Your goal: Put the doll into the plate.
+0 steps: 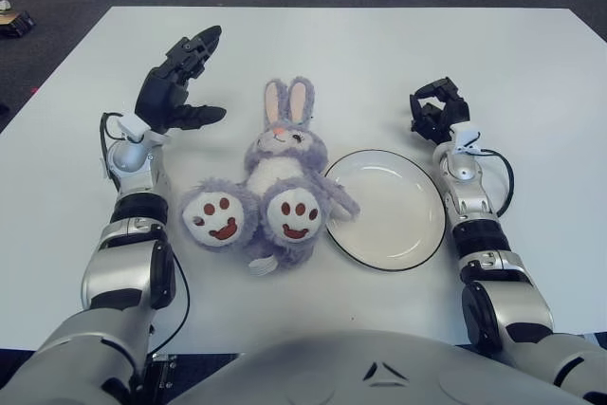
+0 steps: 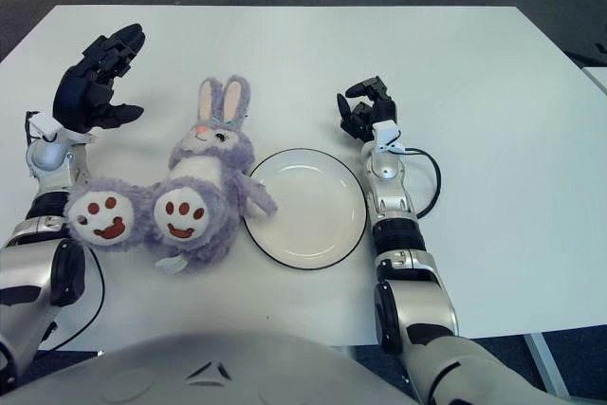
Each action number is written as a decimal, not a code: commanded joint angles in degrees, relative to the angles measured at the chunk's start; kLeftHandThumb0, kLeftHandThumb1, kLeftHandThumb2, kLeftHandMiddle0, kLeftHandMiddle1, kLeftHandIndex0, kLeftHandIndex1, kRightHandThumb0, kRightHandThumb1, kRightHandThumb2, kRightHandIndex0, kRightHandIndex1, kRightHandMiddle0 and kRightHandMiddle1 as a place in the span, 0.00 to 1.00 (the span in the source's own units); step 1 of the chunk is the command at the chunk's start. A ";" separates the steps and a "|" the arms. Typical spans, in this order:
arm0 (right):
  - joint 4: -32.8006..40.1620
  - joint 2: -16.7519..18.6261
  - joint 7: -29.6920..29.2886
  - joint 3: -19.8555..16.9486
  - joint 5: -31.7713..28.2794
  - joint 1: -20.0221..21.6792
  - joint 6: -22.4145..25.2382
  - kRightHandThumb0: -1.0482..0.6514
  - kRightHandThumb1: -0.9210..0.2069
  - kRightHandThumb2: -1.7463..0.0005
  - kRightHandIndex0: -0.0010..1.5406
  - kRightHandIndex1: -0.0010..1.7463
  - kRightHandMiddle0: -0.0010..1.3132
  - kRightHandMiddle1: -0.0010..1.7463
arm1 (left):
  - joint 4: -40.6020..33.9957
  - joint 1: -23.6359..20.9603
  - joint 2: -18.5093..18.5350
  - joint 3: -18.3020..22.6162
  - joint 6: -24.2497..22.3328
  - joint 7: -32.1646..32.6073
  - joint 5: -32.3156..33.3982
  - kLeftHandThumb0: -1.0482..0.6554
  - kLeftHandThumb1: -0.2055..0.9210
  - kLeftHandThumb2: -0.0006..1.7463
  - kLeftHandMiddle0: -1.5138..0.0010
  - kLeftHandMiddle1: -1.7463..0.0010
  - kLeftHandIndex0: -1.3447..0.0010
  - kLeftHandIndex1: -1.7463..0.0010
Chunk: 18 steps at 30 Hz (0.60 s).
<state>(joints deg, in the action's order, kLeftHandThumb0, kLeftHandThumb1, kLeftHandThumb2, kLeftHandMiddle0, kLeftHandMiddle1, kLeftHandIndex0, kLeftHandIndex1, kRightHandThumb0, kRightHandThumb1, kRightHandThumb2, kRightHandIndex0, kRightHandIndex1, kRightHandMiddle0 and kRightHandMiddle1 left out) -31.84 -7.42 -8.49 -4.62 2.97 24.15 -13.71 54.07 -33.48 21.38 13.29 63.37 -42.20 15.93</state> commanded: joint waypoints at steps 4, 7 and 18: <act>-2.60 0.05 -0.02 0.49 1.00 -2.05 4.01 0.40 0.09 0.68 0.56 1.00 0.28 0.93 | 1.45 -2.23 2.18 -2.84 8.85 -3.70 -1.73 0.06 0.90 0.00 0.87 1.00 0.83 0.95; -2.61 0.04 -0.04 0.50 1.02 -2.04 4.06 0.40 0.09 0.68 0.55 1.00 0.28 0.93 | 2.39 -2.58 2.47 -3.33 10.18 -3.73 -1.93 0.05 0.90 0.00 0.87 1.00 0.84 0.95; -2.99 -0.06 -0.14 0.56 1.18 -1.90 4.08 0.40 0.09 0.68 0.55 1.00 0.28 0.93 | 5.43 -3.82 4.28 -7.02 16.27 -2.40 -7.54 0.09 0.90 0.00 0.88 1.00 0.88 0.97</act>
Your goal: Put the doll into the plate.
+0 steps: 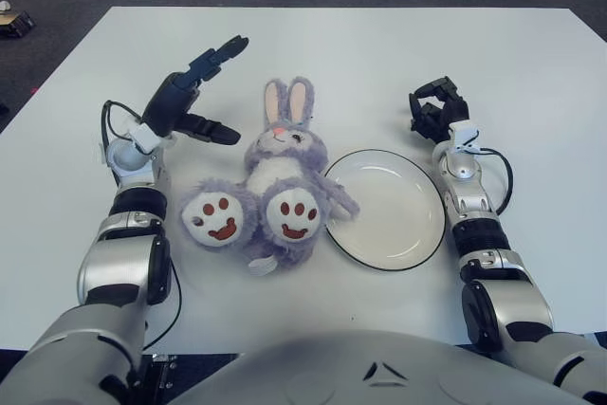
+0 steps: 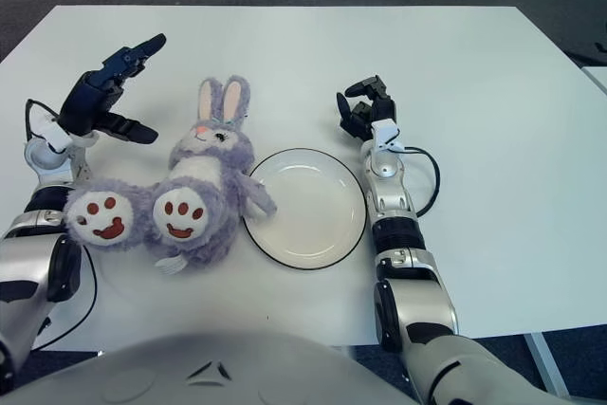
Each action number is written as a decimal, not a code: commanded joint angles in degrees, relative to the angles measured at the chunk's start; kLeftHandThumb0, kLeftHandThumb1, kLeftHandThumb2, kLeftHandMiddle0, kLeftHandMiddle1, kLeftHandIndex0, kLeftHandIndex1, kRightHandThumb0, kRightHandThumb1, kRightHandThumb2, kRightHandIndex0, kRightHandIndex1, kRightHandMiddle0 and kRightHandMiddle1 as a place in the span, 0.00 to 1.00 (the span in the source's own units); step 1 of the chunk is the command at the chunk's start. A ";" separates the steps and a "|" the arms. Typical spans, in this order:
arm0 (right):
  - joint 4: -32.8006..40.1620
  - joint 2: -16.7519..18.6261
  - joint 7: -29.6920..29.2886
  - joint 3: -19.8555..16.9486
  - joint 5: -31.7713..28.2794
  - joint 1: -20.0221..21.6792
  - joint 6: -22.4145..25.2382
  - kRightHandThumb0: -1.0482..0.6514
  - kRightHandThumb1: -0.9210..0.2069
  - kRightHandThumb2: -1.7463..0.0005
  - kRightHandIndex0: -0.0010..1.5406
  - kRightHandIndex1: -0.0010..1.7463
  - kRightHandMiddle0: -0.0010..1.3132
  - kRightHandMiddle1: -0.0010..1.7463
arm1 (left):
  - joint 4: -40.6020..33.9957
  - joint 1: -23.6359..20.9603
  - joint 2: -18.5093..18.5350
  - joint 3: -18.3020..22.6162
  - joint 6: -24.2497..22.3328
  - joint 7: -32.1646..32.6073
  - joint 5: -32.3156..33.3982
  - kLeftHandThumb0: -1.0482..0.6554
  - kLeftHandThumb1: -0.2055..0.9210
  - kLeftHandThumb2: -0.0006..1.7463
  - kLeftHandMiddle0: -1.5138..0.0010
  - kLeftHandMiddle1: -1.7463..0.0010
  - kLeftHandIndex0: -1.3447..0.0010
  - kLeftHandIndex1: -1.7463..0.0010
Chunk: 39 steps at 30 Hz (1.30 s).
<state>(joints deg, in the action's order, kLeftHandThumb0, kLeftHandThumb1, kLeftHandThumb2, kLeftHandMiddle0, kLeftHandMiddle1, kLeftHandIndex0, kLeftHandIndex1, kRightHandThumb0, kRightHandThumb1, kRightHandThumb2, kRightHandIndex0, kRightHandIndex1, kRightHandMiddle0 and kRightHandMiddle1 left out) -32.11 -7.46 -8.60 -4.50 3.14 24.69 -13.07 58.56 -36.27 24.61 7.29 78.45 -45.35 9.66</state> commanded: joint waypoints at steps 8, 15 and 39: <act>-2.72 -0.10 0.01 0.43 1.07 -2.57 3.27 0.40 0.09 0.69 0.55 1.00 0.28 0.93 | 1.61 -1.48 1.49 -2.74 2.37 2.18 -2.88 0.10 0.90 0.00 0.88 1.00 0.89 0.98; -2.39 -0.26 0.12 0.50 1.14 -3.04 3.15 0.40 0.08 0.69 0.55 1.00 0.28 0.94 | 1.60 -1.95 2.24 -5.07 2.61 3.61 -6.00 0.16 0.90 0.00 0.86 0.99 0.89 0.98; -0.89 -0.56 0.48 0.76 1.16 -4.10 3.89 0.40 0.08 0.69 0.54 1.00 0.28 0.94 | 2.50 -5.65 8.45 -7.61 1.71 12.08 -18.96 0.19 0.91 0.00 0.85 1.00 0.88 0.99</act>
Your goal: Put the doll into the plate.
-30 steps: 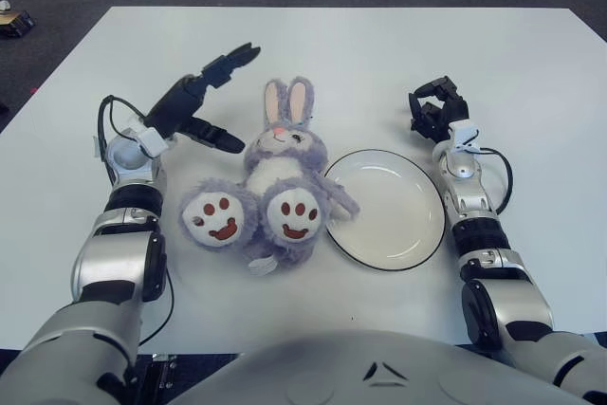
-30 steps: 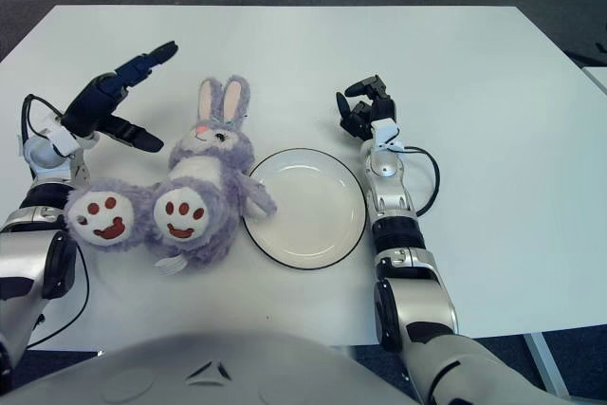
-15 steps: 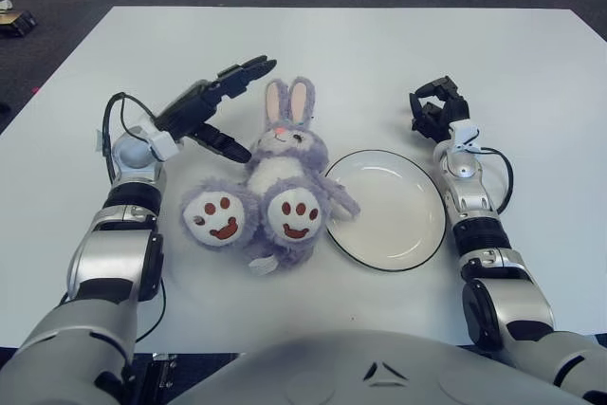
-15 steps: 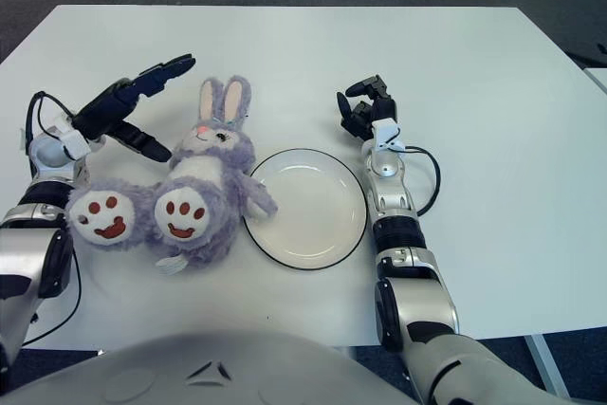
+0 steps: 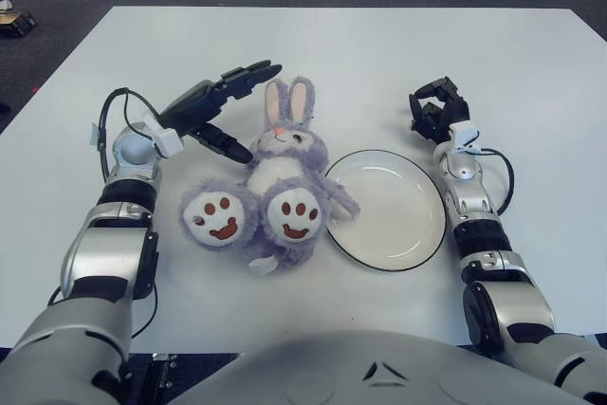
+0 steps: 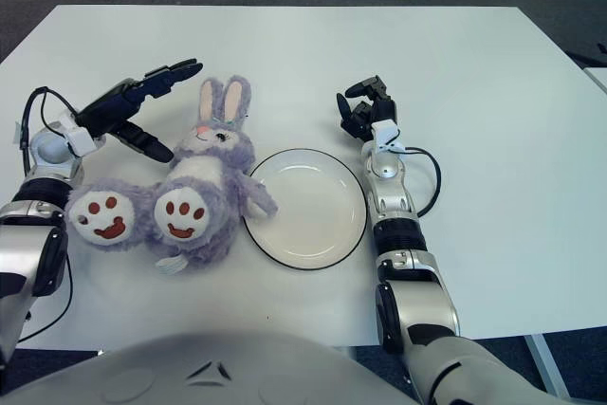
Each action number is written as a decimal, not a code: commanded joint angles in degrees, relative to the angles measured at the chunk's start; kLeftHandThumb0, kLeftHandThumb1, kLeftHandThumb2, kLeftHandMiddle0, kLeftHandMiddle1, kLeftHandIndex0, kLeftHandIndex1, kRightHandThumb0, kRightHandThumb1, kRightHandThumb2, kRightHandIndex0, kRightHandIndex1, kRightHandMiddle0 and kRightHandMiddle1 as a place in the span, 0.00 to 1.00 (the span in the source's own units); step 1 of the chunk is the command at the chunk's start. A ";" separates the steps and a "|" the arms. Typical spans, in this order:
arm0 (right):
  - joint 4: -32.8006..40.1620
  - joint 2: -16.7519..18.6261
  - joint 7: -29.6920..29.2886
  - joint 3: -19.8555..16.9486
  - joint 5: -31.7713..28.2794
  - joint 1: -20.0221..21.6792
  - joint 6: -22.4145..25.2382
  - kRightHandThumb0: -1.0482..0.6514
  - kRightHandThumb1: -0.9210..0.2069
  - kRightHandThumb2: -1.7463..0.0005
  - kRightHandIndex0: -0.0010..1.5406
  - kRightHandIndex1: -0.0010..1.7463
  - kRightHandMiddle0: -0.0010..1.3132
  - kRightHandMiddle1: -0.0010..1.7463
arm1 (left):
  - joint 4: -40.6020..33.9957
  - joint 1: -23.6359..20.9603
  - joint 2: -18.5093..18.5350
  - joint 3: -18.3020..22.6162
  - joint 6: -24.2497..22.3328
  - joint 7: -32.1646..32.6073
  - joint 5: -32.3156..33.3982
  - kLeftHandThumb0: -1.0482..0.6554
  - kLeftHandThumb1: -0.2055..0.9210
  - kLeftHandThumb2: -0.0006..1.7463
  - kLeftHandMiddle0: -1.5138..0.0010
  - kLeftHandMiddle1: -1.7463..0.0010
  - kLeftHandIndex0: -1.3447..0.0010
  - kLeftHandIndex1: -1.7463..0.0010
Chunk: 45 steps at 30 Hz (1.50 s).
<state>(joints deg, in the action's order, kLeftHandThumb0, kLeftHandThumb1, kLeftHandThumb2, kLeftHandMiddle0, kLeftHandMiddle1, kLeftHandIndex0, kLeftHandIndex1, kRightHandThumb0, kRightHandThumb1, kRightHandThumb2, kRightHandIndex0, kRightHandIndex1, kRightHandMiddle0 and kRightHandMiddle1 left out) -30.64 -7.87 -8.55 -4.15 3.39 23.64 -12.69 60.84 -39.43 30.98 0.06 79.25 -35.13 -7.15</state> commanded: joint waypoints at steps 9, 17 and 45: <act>-2.55 -0.16 0.45 0.50 0.95 -3.12 3.36 0.40 0.08 0.69 0.54 1.00 0.28 0.94 | 0.76 -4.96 5.42 -1.63 2.75 7.15 -10.05 0.18 0.92 0.00 0.85 1.00 0.88 0.99; -2.75 -0.23 0.52 0.56 0.98 -3.05 3.26 0.40 0.08 0.69 0.54 1.00 0.28 0.94 | -1.61 -6.63 8.90 -1.90 3.32 15.67 -21.54 0.17 0.93 0.00 0.85 1.00 0.88 0.99; -2.77 -0.22 0.66 0.66 0.84 -2.77 3.43 0.40 0.08 0.69 0.55 1.00 0.27 0.94 | 4.62 -10.51 12.08 -15.01 9.55 17.02 -15.21 0.11 1.00 0.01 0.85 1.00 0.89 1.00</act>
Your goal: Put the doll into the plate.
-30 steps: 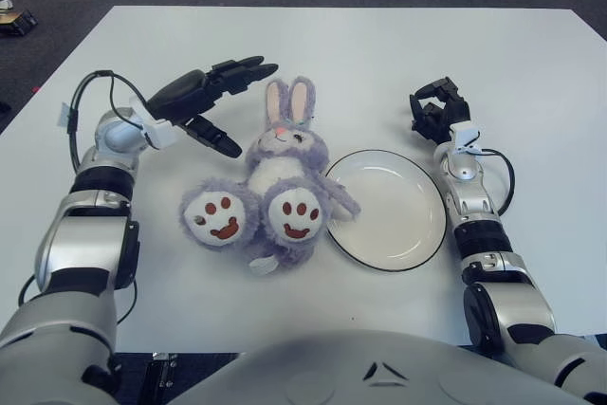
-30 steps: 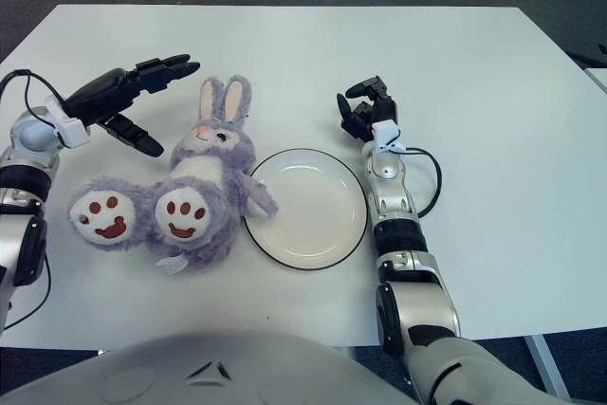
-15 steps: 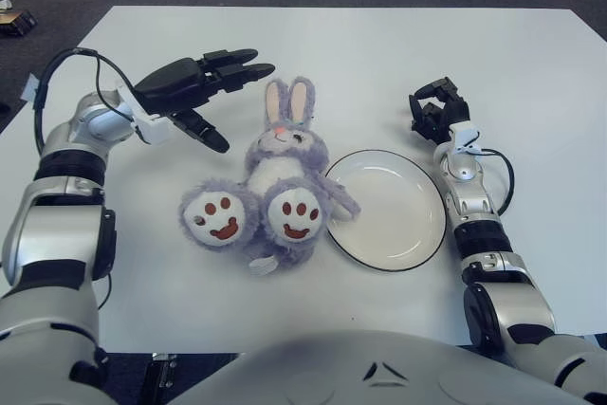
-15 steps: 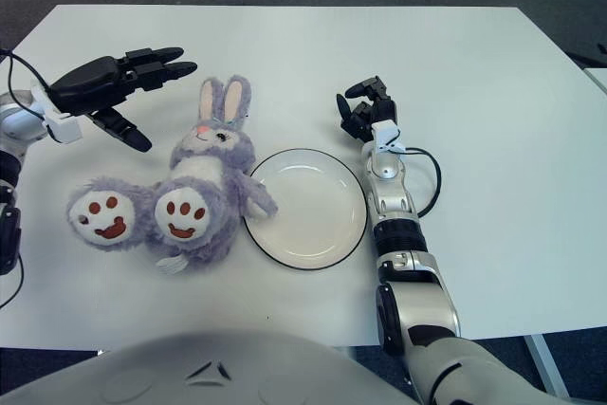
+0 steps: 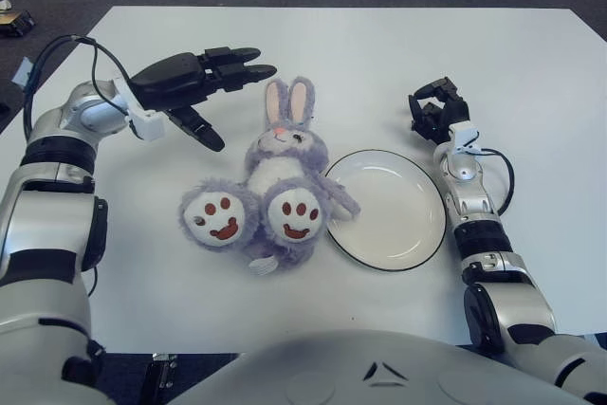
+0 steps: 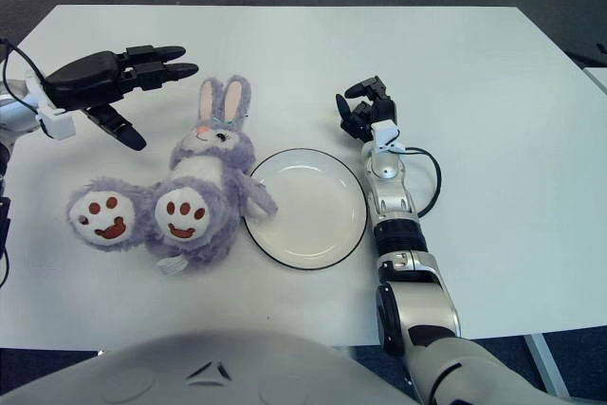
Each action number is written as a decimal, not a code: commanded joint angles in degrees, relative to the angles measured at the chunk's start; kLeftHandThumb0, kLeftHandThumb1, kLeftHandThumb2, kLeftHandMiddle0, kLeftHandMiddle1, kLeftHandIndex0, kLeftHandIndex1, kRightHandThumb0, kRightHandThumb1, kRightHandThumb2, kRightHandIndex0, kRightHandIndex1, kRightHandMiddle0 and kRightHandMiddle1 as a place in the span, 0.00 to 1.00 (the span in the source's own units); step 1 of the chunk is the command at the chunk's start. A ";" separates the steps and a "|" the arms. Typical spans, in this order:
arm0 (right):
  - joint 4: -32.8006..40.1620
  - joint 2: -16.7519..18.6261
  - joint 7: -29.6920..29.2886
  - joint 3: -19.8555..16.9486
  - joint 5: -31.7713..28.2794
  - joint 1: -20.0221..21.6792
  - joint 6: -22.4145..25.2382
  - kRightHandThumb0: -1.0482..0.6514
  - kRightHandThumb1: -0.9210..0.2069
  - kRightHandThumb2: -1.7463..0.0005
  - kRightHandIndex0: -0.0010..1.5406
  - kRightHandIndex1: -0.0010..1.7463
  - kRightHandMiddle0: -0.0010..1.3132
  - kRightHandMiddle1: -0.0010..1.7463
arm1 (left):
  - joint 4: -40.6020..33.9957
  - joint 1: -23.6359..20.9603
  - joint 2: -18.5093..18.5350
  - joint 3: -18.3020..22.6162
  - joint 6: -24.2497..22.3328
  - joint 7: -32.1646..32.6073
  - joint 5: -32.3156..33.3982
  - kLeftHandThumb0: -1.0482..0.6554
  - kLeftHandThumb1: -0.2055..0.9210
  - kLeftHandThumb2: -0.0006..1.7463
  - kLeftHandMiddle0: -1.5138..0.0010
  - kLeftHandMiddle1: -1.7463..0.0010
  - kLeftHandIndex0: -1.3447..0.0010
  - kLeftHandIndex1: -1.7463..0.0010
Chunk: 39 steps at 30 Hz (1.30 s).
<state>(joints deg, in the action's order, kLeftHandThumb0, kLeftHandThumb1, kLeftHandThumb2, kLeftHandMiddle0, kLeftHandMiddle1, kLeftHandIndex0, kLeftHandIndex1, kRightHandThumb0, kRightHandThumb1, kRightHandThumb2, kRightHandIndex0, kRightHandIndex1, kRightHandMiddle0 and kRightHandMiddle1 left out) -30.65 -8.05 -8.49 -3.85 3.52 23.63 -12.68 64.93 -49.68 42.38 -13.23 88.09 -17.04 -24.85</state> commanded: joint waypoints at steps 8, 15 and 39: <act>-2.90 0.03 0.45 0.32 0.72 -2.59 3.57 0.40 0.08 0.69 0.55 1.00 0.27 0.94 | -0.13 0.36 0.85 -8.46 1.66 -3.89 12.98 0.10 1.00 0.02 0.85 1.00 0.91 1.00; -3.15 0.04 0.40 0.30 0.73 -2.44 3.49 0.40 0.08 0.69 0.55 1.00 0.27 0.94 | -5.26 2.63 2.15 -14.29 -3.14 -11.26 27.56 0.11 1.00 0.03 0.86 1.00 0.92 1.00; -2.38 0.19 0.09 0.17 0.72 -2.42 4.17 0.40 0.08 0.69 0.55 1.00 0.28 0.94 | -19.27 10.49 -1.40 -5.48 -4.28 -27.57 34.22 0.13 1.00 0.08 0.84 1.00 0.86 0.98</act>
<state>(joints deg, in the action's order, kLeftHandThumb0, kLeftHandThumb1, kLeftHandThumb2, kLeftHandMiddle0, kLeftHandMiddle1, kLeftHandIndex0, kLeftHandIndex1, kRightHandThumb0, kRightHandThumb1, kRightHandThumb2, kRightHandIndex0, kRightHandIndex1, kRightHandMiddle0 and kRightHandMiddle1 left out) -30.69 -8.08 -8.58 -4.04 3.52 23.87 -12.12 45.11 -39.84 42.46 -20.23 81.05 -45.57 11.66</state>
